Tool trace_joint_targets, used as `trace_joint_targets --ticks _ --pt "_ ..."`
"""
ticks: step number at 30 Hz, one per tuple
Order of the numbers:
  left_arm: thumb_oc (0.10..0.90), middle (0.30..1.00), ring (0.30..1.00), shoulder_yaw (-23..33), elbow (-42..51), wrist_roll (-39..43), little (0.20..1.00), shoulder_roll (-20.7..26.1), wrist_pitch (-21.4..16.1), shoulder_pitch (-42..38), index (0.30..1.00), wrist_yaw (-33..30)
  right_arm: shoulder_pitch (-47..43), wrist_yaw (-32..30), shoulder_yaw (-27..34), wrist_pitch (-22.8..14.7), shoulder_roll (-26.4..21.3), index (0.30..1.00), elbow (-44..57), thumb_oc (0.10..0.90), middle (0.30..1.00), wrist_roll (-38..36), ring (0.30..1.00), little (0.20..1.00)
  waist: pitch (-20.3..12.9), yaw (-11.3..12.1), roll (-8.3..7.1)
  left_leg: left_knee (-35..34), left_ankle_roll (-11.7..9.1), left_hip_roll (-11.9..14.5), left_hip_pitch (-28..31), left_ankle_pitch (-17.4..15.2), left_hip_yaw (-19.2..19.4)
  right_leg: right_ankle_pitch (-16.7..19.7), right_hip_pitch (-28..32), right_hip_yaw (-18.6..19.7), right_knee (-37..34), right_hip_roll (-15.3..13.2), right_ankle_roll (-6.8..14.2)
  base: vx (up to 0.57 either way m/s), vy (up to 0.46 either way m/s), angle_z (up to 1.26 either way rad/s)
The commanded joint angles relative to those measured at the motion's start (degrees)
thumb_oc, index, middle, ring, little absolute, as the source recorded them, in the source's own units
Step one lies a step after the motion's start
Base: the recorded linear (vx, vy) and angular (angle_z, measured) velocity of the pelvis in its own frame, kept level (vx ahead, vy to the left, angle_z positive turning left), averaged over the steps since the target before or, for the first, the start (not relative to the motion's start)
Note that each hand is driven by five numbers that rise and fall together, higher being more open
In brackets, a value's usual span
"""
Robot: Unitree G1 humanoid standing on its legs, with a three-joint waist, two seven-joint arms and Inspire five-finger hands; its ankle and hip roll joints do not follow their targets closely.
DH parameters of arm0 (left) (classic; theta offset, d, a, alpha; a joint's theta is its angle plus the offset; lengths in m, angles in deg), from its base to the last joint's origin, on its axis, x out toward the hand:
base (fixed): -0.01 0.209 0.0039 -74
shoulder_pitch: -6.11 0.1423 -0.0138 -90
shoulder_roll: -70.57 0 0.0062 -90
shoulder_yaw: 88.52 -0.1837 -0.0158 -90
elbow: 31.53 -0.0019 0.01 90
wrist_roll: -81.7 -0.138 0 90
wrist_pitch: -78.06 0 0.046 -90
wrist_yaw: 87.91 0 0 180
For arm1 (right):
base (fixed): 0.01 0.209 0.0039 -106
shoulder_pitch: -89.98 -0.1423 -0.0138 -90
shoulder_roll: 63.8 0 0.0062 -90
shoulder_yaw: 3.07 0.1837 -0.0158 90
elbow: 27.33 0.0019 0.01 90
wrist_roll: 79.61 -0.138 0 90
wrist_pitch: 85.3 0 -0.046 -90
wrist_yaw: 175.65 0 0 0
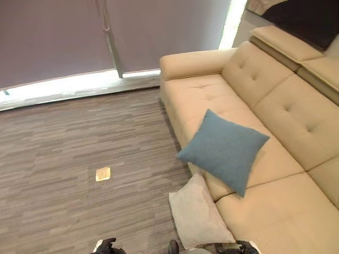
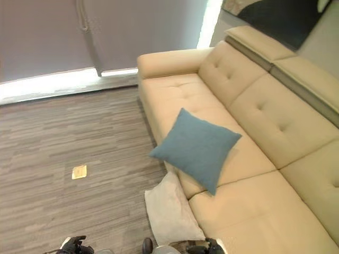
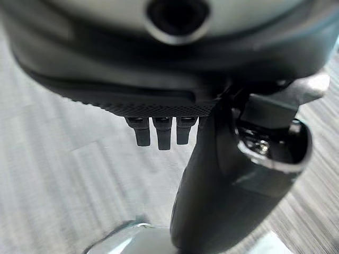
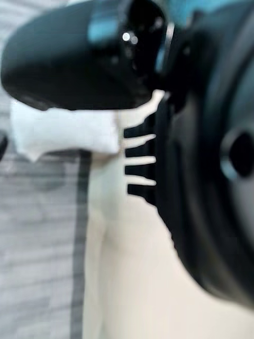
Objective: Pick up all the scattered cushions and arrange them neatly on the sofa.
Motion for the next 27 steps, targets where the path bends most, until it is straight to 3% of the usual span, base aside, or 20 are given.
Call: trace_joint_targets --ticks 1,2,5,8,11,13,17,18,21,23,24,27 --pt "0.800 0.900 0.900 -1.3 0.7 0.4 0.900 0.4 -1.0 -0.6 0.900 -1.4 0.3 -2.1 0.2 -0.7 -3.0 0.900 0.5 0.800 0.900 -1.0 0.900 0.900 0.6 0.3 -0.71 -5.0 1.5 0.5 -1.9 4.2 -4.3 -8.2 -1.0 4.1 5.7 -4.3 7.6 0.19 0.211 -0.62" --pt "0.800 0.900 0.900 -1.5 0.6 0.8 0.900 0.1 -1.3 -0.9 0.900 -1.4 0.0 -2.3 0.1 -0.8 -3.1 0.900 0.3 0.800 0.900 -0.8 0.900 0.900 0.7 0.8 -0.42 -7.2 1.0 0.4 -2.6 6.0 -7.8 -8.4 -0.3 5.5 5.4 -4.2 7.9 0.13 0.153 -0.46" --pt "0.800 0.900 0.900 -1.9 0.2 0.9 0.900 -0.4 -1.4 -1.2 0.900 -1.1 -0.1 -2.1 0.2 -0.6 -3.1 0.900 -0.5 0.800 0.900 -0.3 0.900 0.900 0.4 0.8 0.25 -9.8 0.6 0.0 -2.4 6.4 -10.7 -8.8 -0.1 7.3 5.5 -4.5 8.4 0.16 0.241 -1.01" --pt "0.800 0.900 0.900 -2.3 -0.5 -0.9 0.900 0.0 -1.2 -1.0 0.900 -1.0 1.0 -1.5 1.1 -0.3 -1.8 0.900 -1.6 0.800 0.900 -0.2 0.900 0.900 -0.6 -0.2 0.46 -11.2 1.7 -0.5 -0.2 5.6 -7.6 -7.6 -1.4 9.8 7.0 -6.8 10.3 0.18 0.380 -0.61" --pt "0.800 0.900 0.900 -1.6 -0.3 -0.8 0.900 1.0 -1.5 -1.4 0.900 -1.4 -0.5 -1.2 0.4 -0.3 -0.8 0.900 -0.6 0.800 0.900 0.1 0.900 0.900 0.1 0.3 0.73 -12.2 3.3 -0.5 1.2 4.8 -2.4 -6.1 -4.7 10.4 10.3 -8.0 12.0 0.02 0.262 -0.97" --pt "0.800 0.900 0.900 -1.2 0.1 -0.5 0.900 1.7 -1.7 -1.6 0.900 -1.6 -1.5 -1.1 -0.3 -0.8 -0.3 0.900 0.3 0.800 0.900 0.3 0.900 0.900 1.0 1.0 1.44 -13.1 4.0 0.3 2.2 4.6 0.6 -5.5 -7.3 6.0 13.9 -9.4 12.1 -0.03 0.226 -1.32" --pt "0.800 0.900 0.900 -0.2 0.5 0.7 0.900 1.8 -2.0 -1.3 0.900 -1.9 -2.7 -1.2 -0.5 -1.8 -0.1 0.900 1.9 0.800 0.900 0.9 0.900 0.900 1.0 3.0 2.67 -14.2 4.8 0.7 4.5 3.7 5.9 -7.1 -6.3 -10.4 15.3 -14.2 10.3 0.02 0.169 -0.99" --pt "0.800 0.900 0.900 -0.2 0.5 0.7 0.900 1.8 -2.0 -1.3 0.900 -1.9 -2.7 -1.2 -0.5 -1.8 -0.1 0.900 1.9 0.800 0.900 0.9 0.900 0.900 1.2 3.0 2.62 -14.2 4.8 0.6 4.8 3.6 5.9 -7.3 -6.1 -10.3 15.5 -14.3 10.3 0.08 0.109 -0.63" --pt "0.800 0.900 0.900 -0.1 0.4 -0.2 0.900 1.7 -2.0 -0.6 0.900 -1.4 -2.6 -1.6 -0.8 -1.8 -0.7 0.900 1.0 0.800 0.900 1.5 0.900 0.900 0.0 2.6 2.09 -16.0 5.2 -0.8 7.5 3.1 8.9 -7.2 -6.4 -12.7 13.6 -10.0 10.3 0.13 0.069 -0.76" --pt "0.800 0.900 0.900 -0.1 0.4 -0.3 0.900 1.6 -2.0 -0.7 0.900 -1.2 -2.4 -1.8 -0.8 -1.7 -0.8 0.900 0.7 0.800 0.900 1.6 0.900 0.900 -0.4 2.7 2.16 -16.5 4.9 -1.1 8.7 2.0 9.4 -8.5 -5.8 -14.8 12.2 -9.5 10.3 0.11 -0.022 -0.39" --pt "0.800 0.900 0.900 -0.5 0.9 -0.4 0.900 1.3 -2.1 -1.1 0.900 -1.5 -1.7 -1.9 -0.8 -1.7 -0.7 0.900 0.4 0.800 0.900 1.3 0.900 0.900 -0.2 1.8 1.61 -15.1 4.9 -1.4 7.8 2.6 9.6 -7.9 -5.4 -12.5 10.2 -8.1 9.6 -0.01 -0.065 -0.22" --pt "0.800 0.900 0.900 -0.6 1.4 -0.8 0.900 0.9 -2.2 -1.2 0.900 -1.3 -1.3 -2.0 -0.3 -1.4 -1.0 0.900 -0.3 0.800 0.900 1.0 0.900 0.900 -0.3 1.7 1.18 -13.5 4.7 -1.6 7.6 1.8 10.1 -7.6 -4.2 -10.5 8.6 -7.5 9.3 0.05 -0.069 0.04"
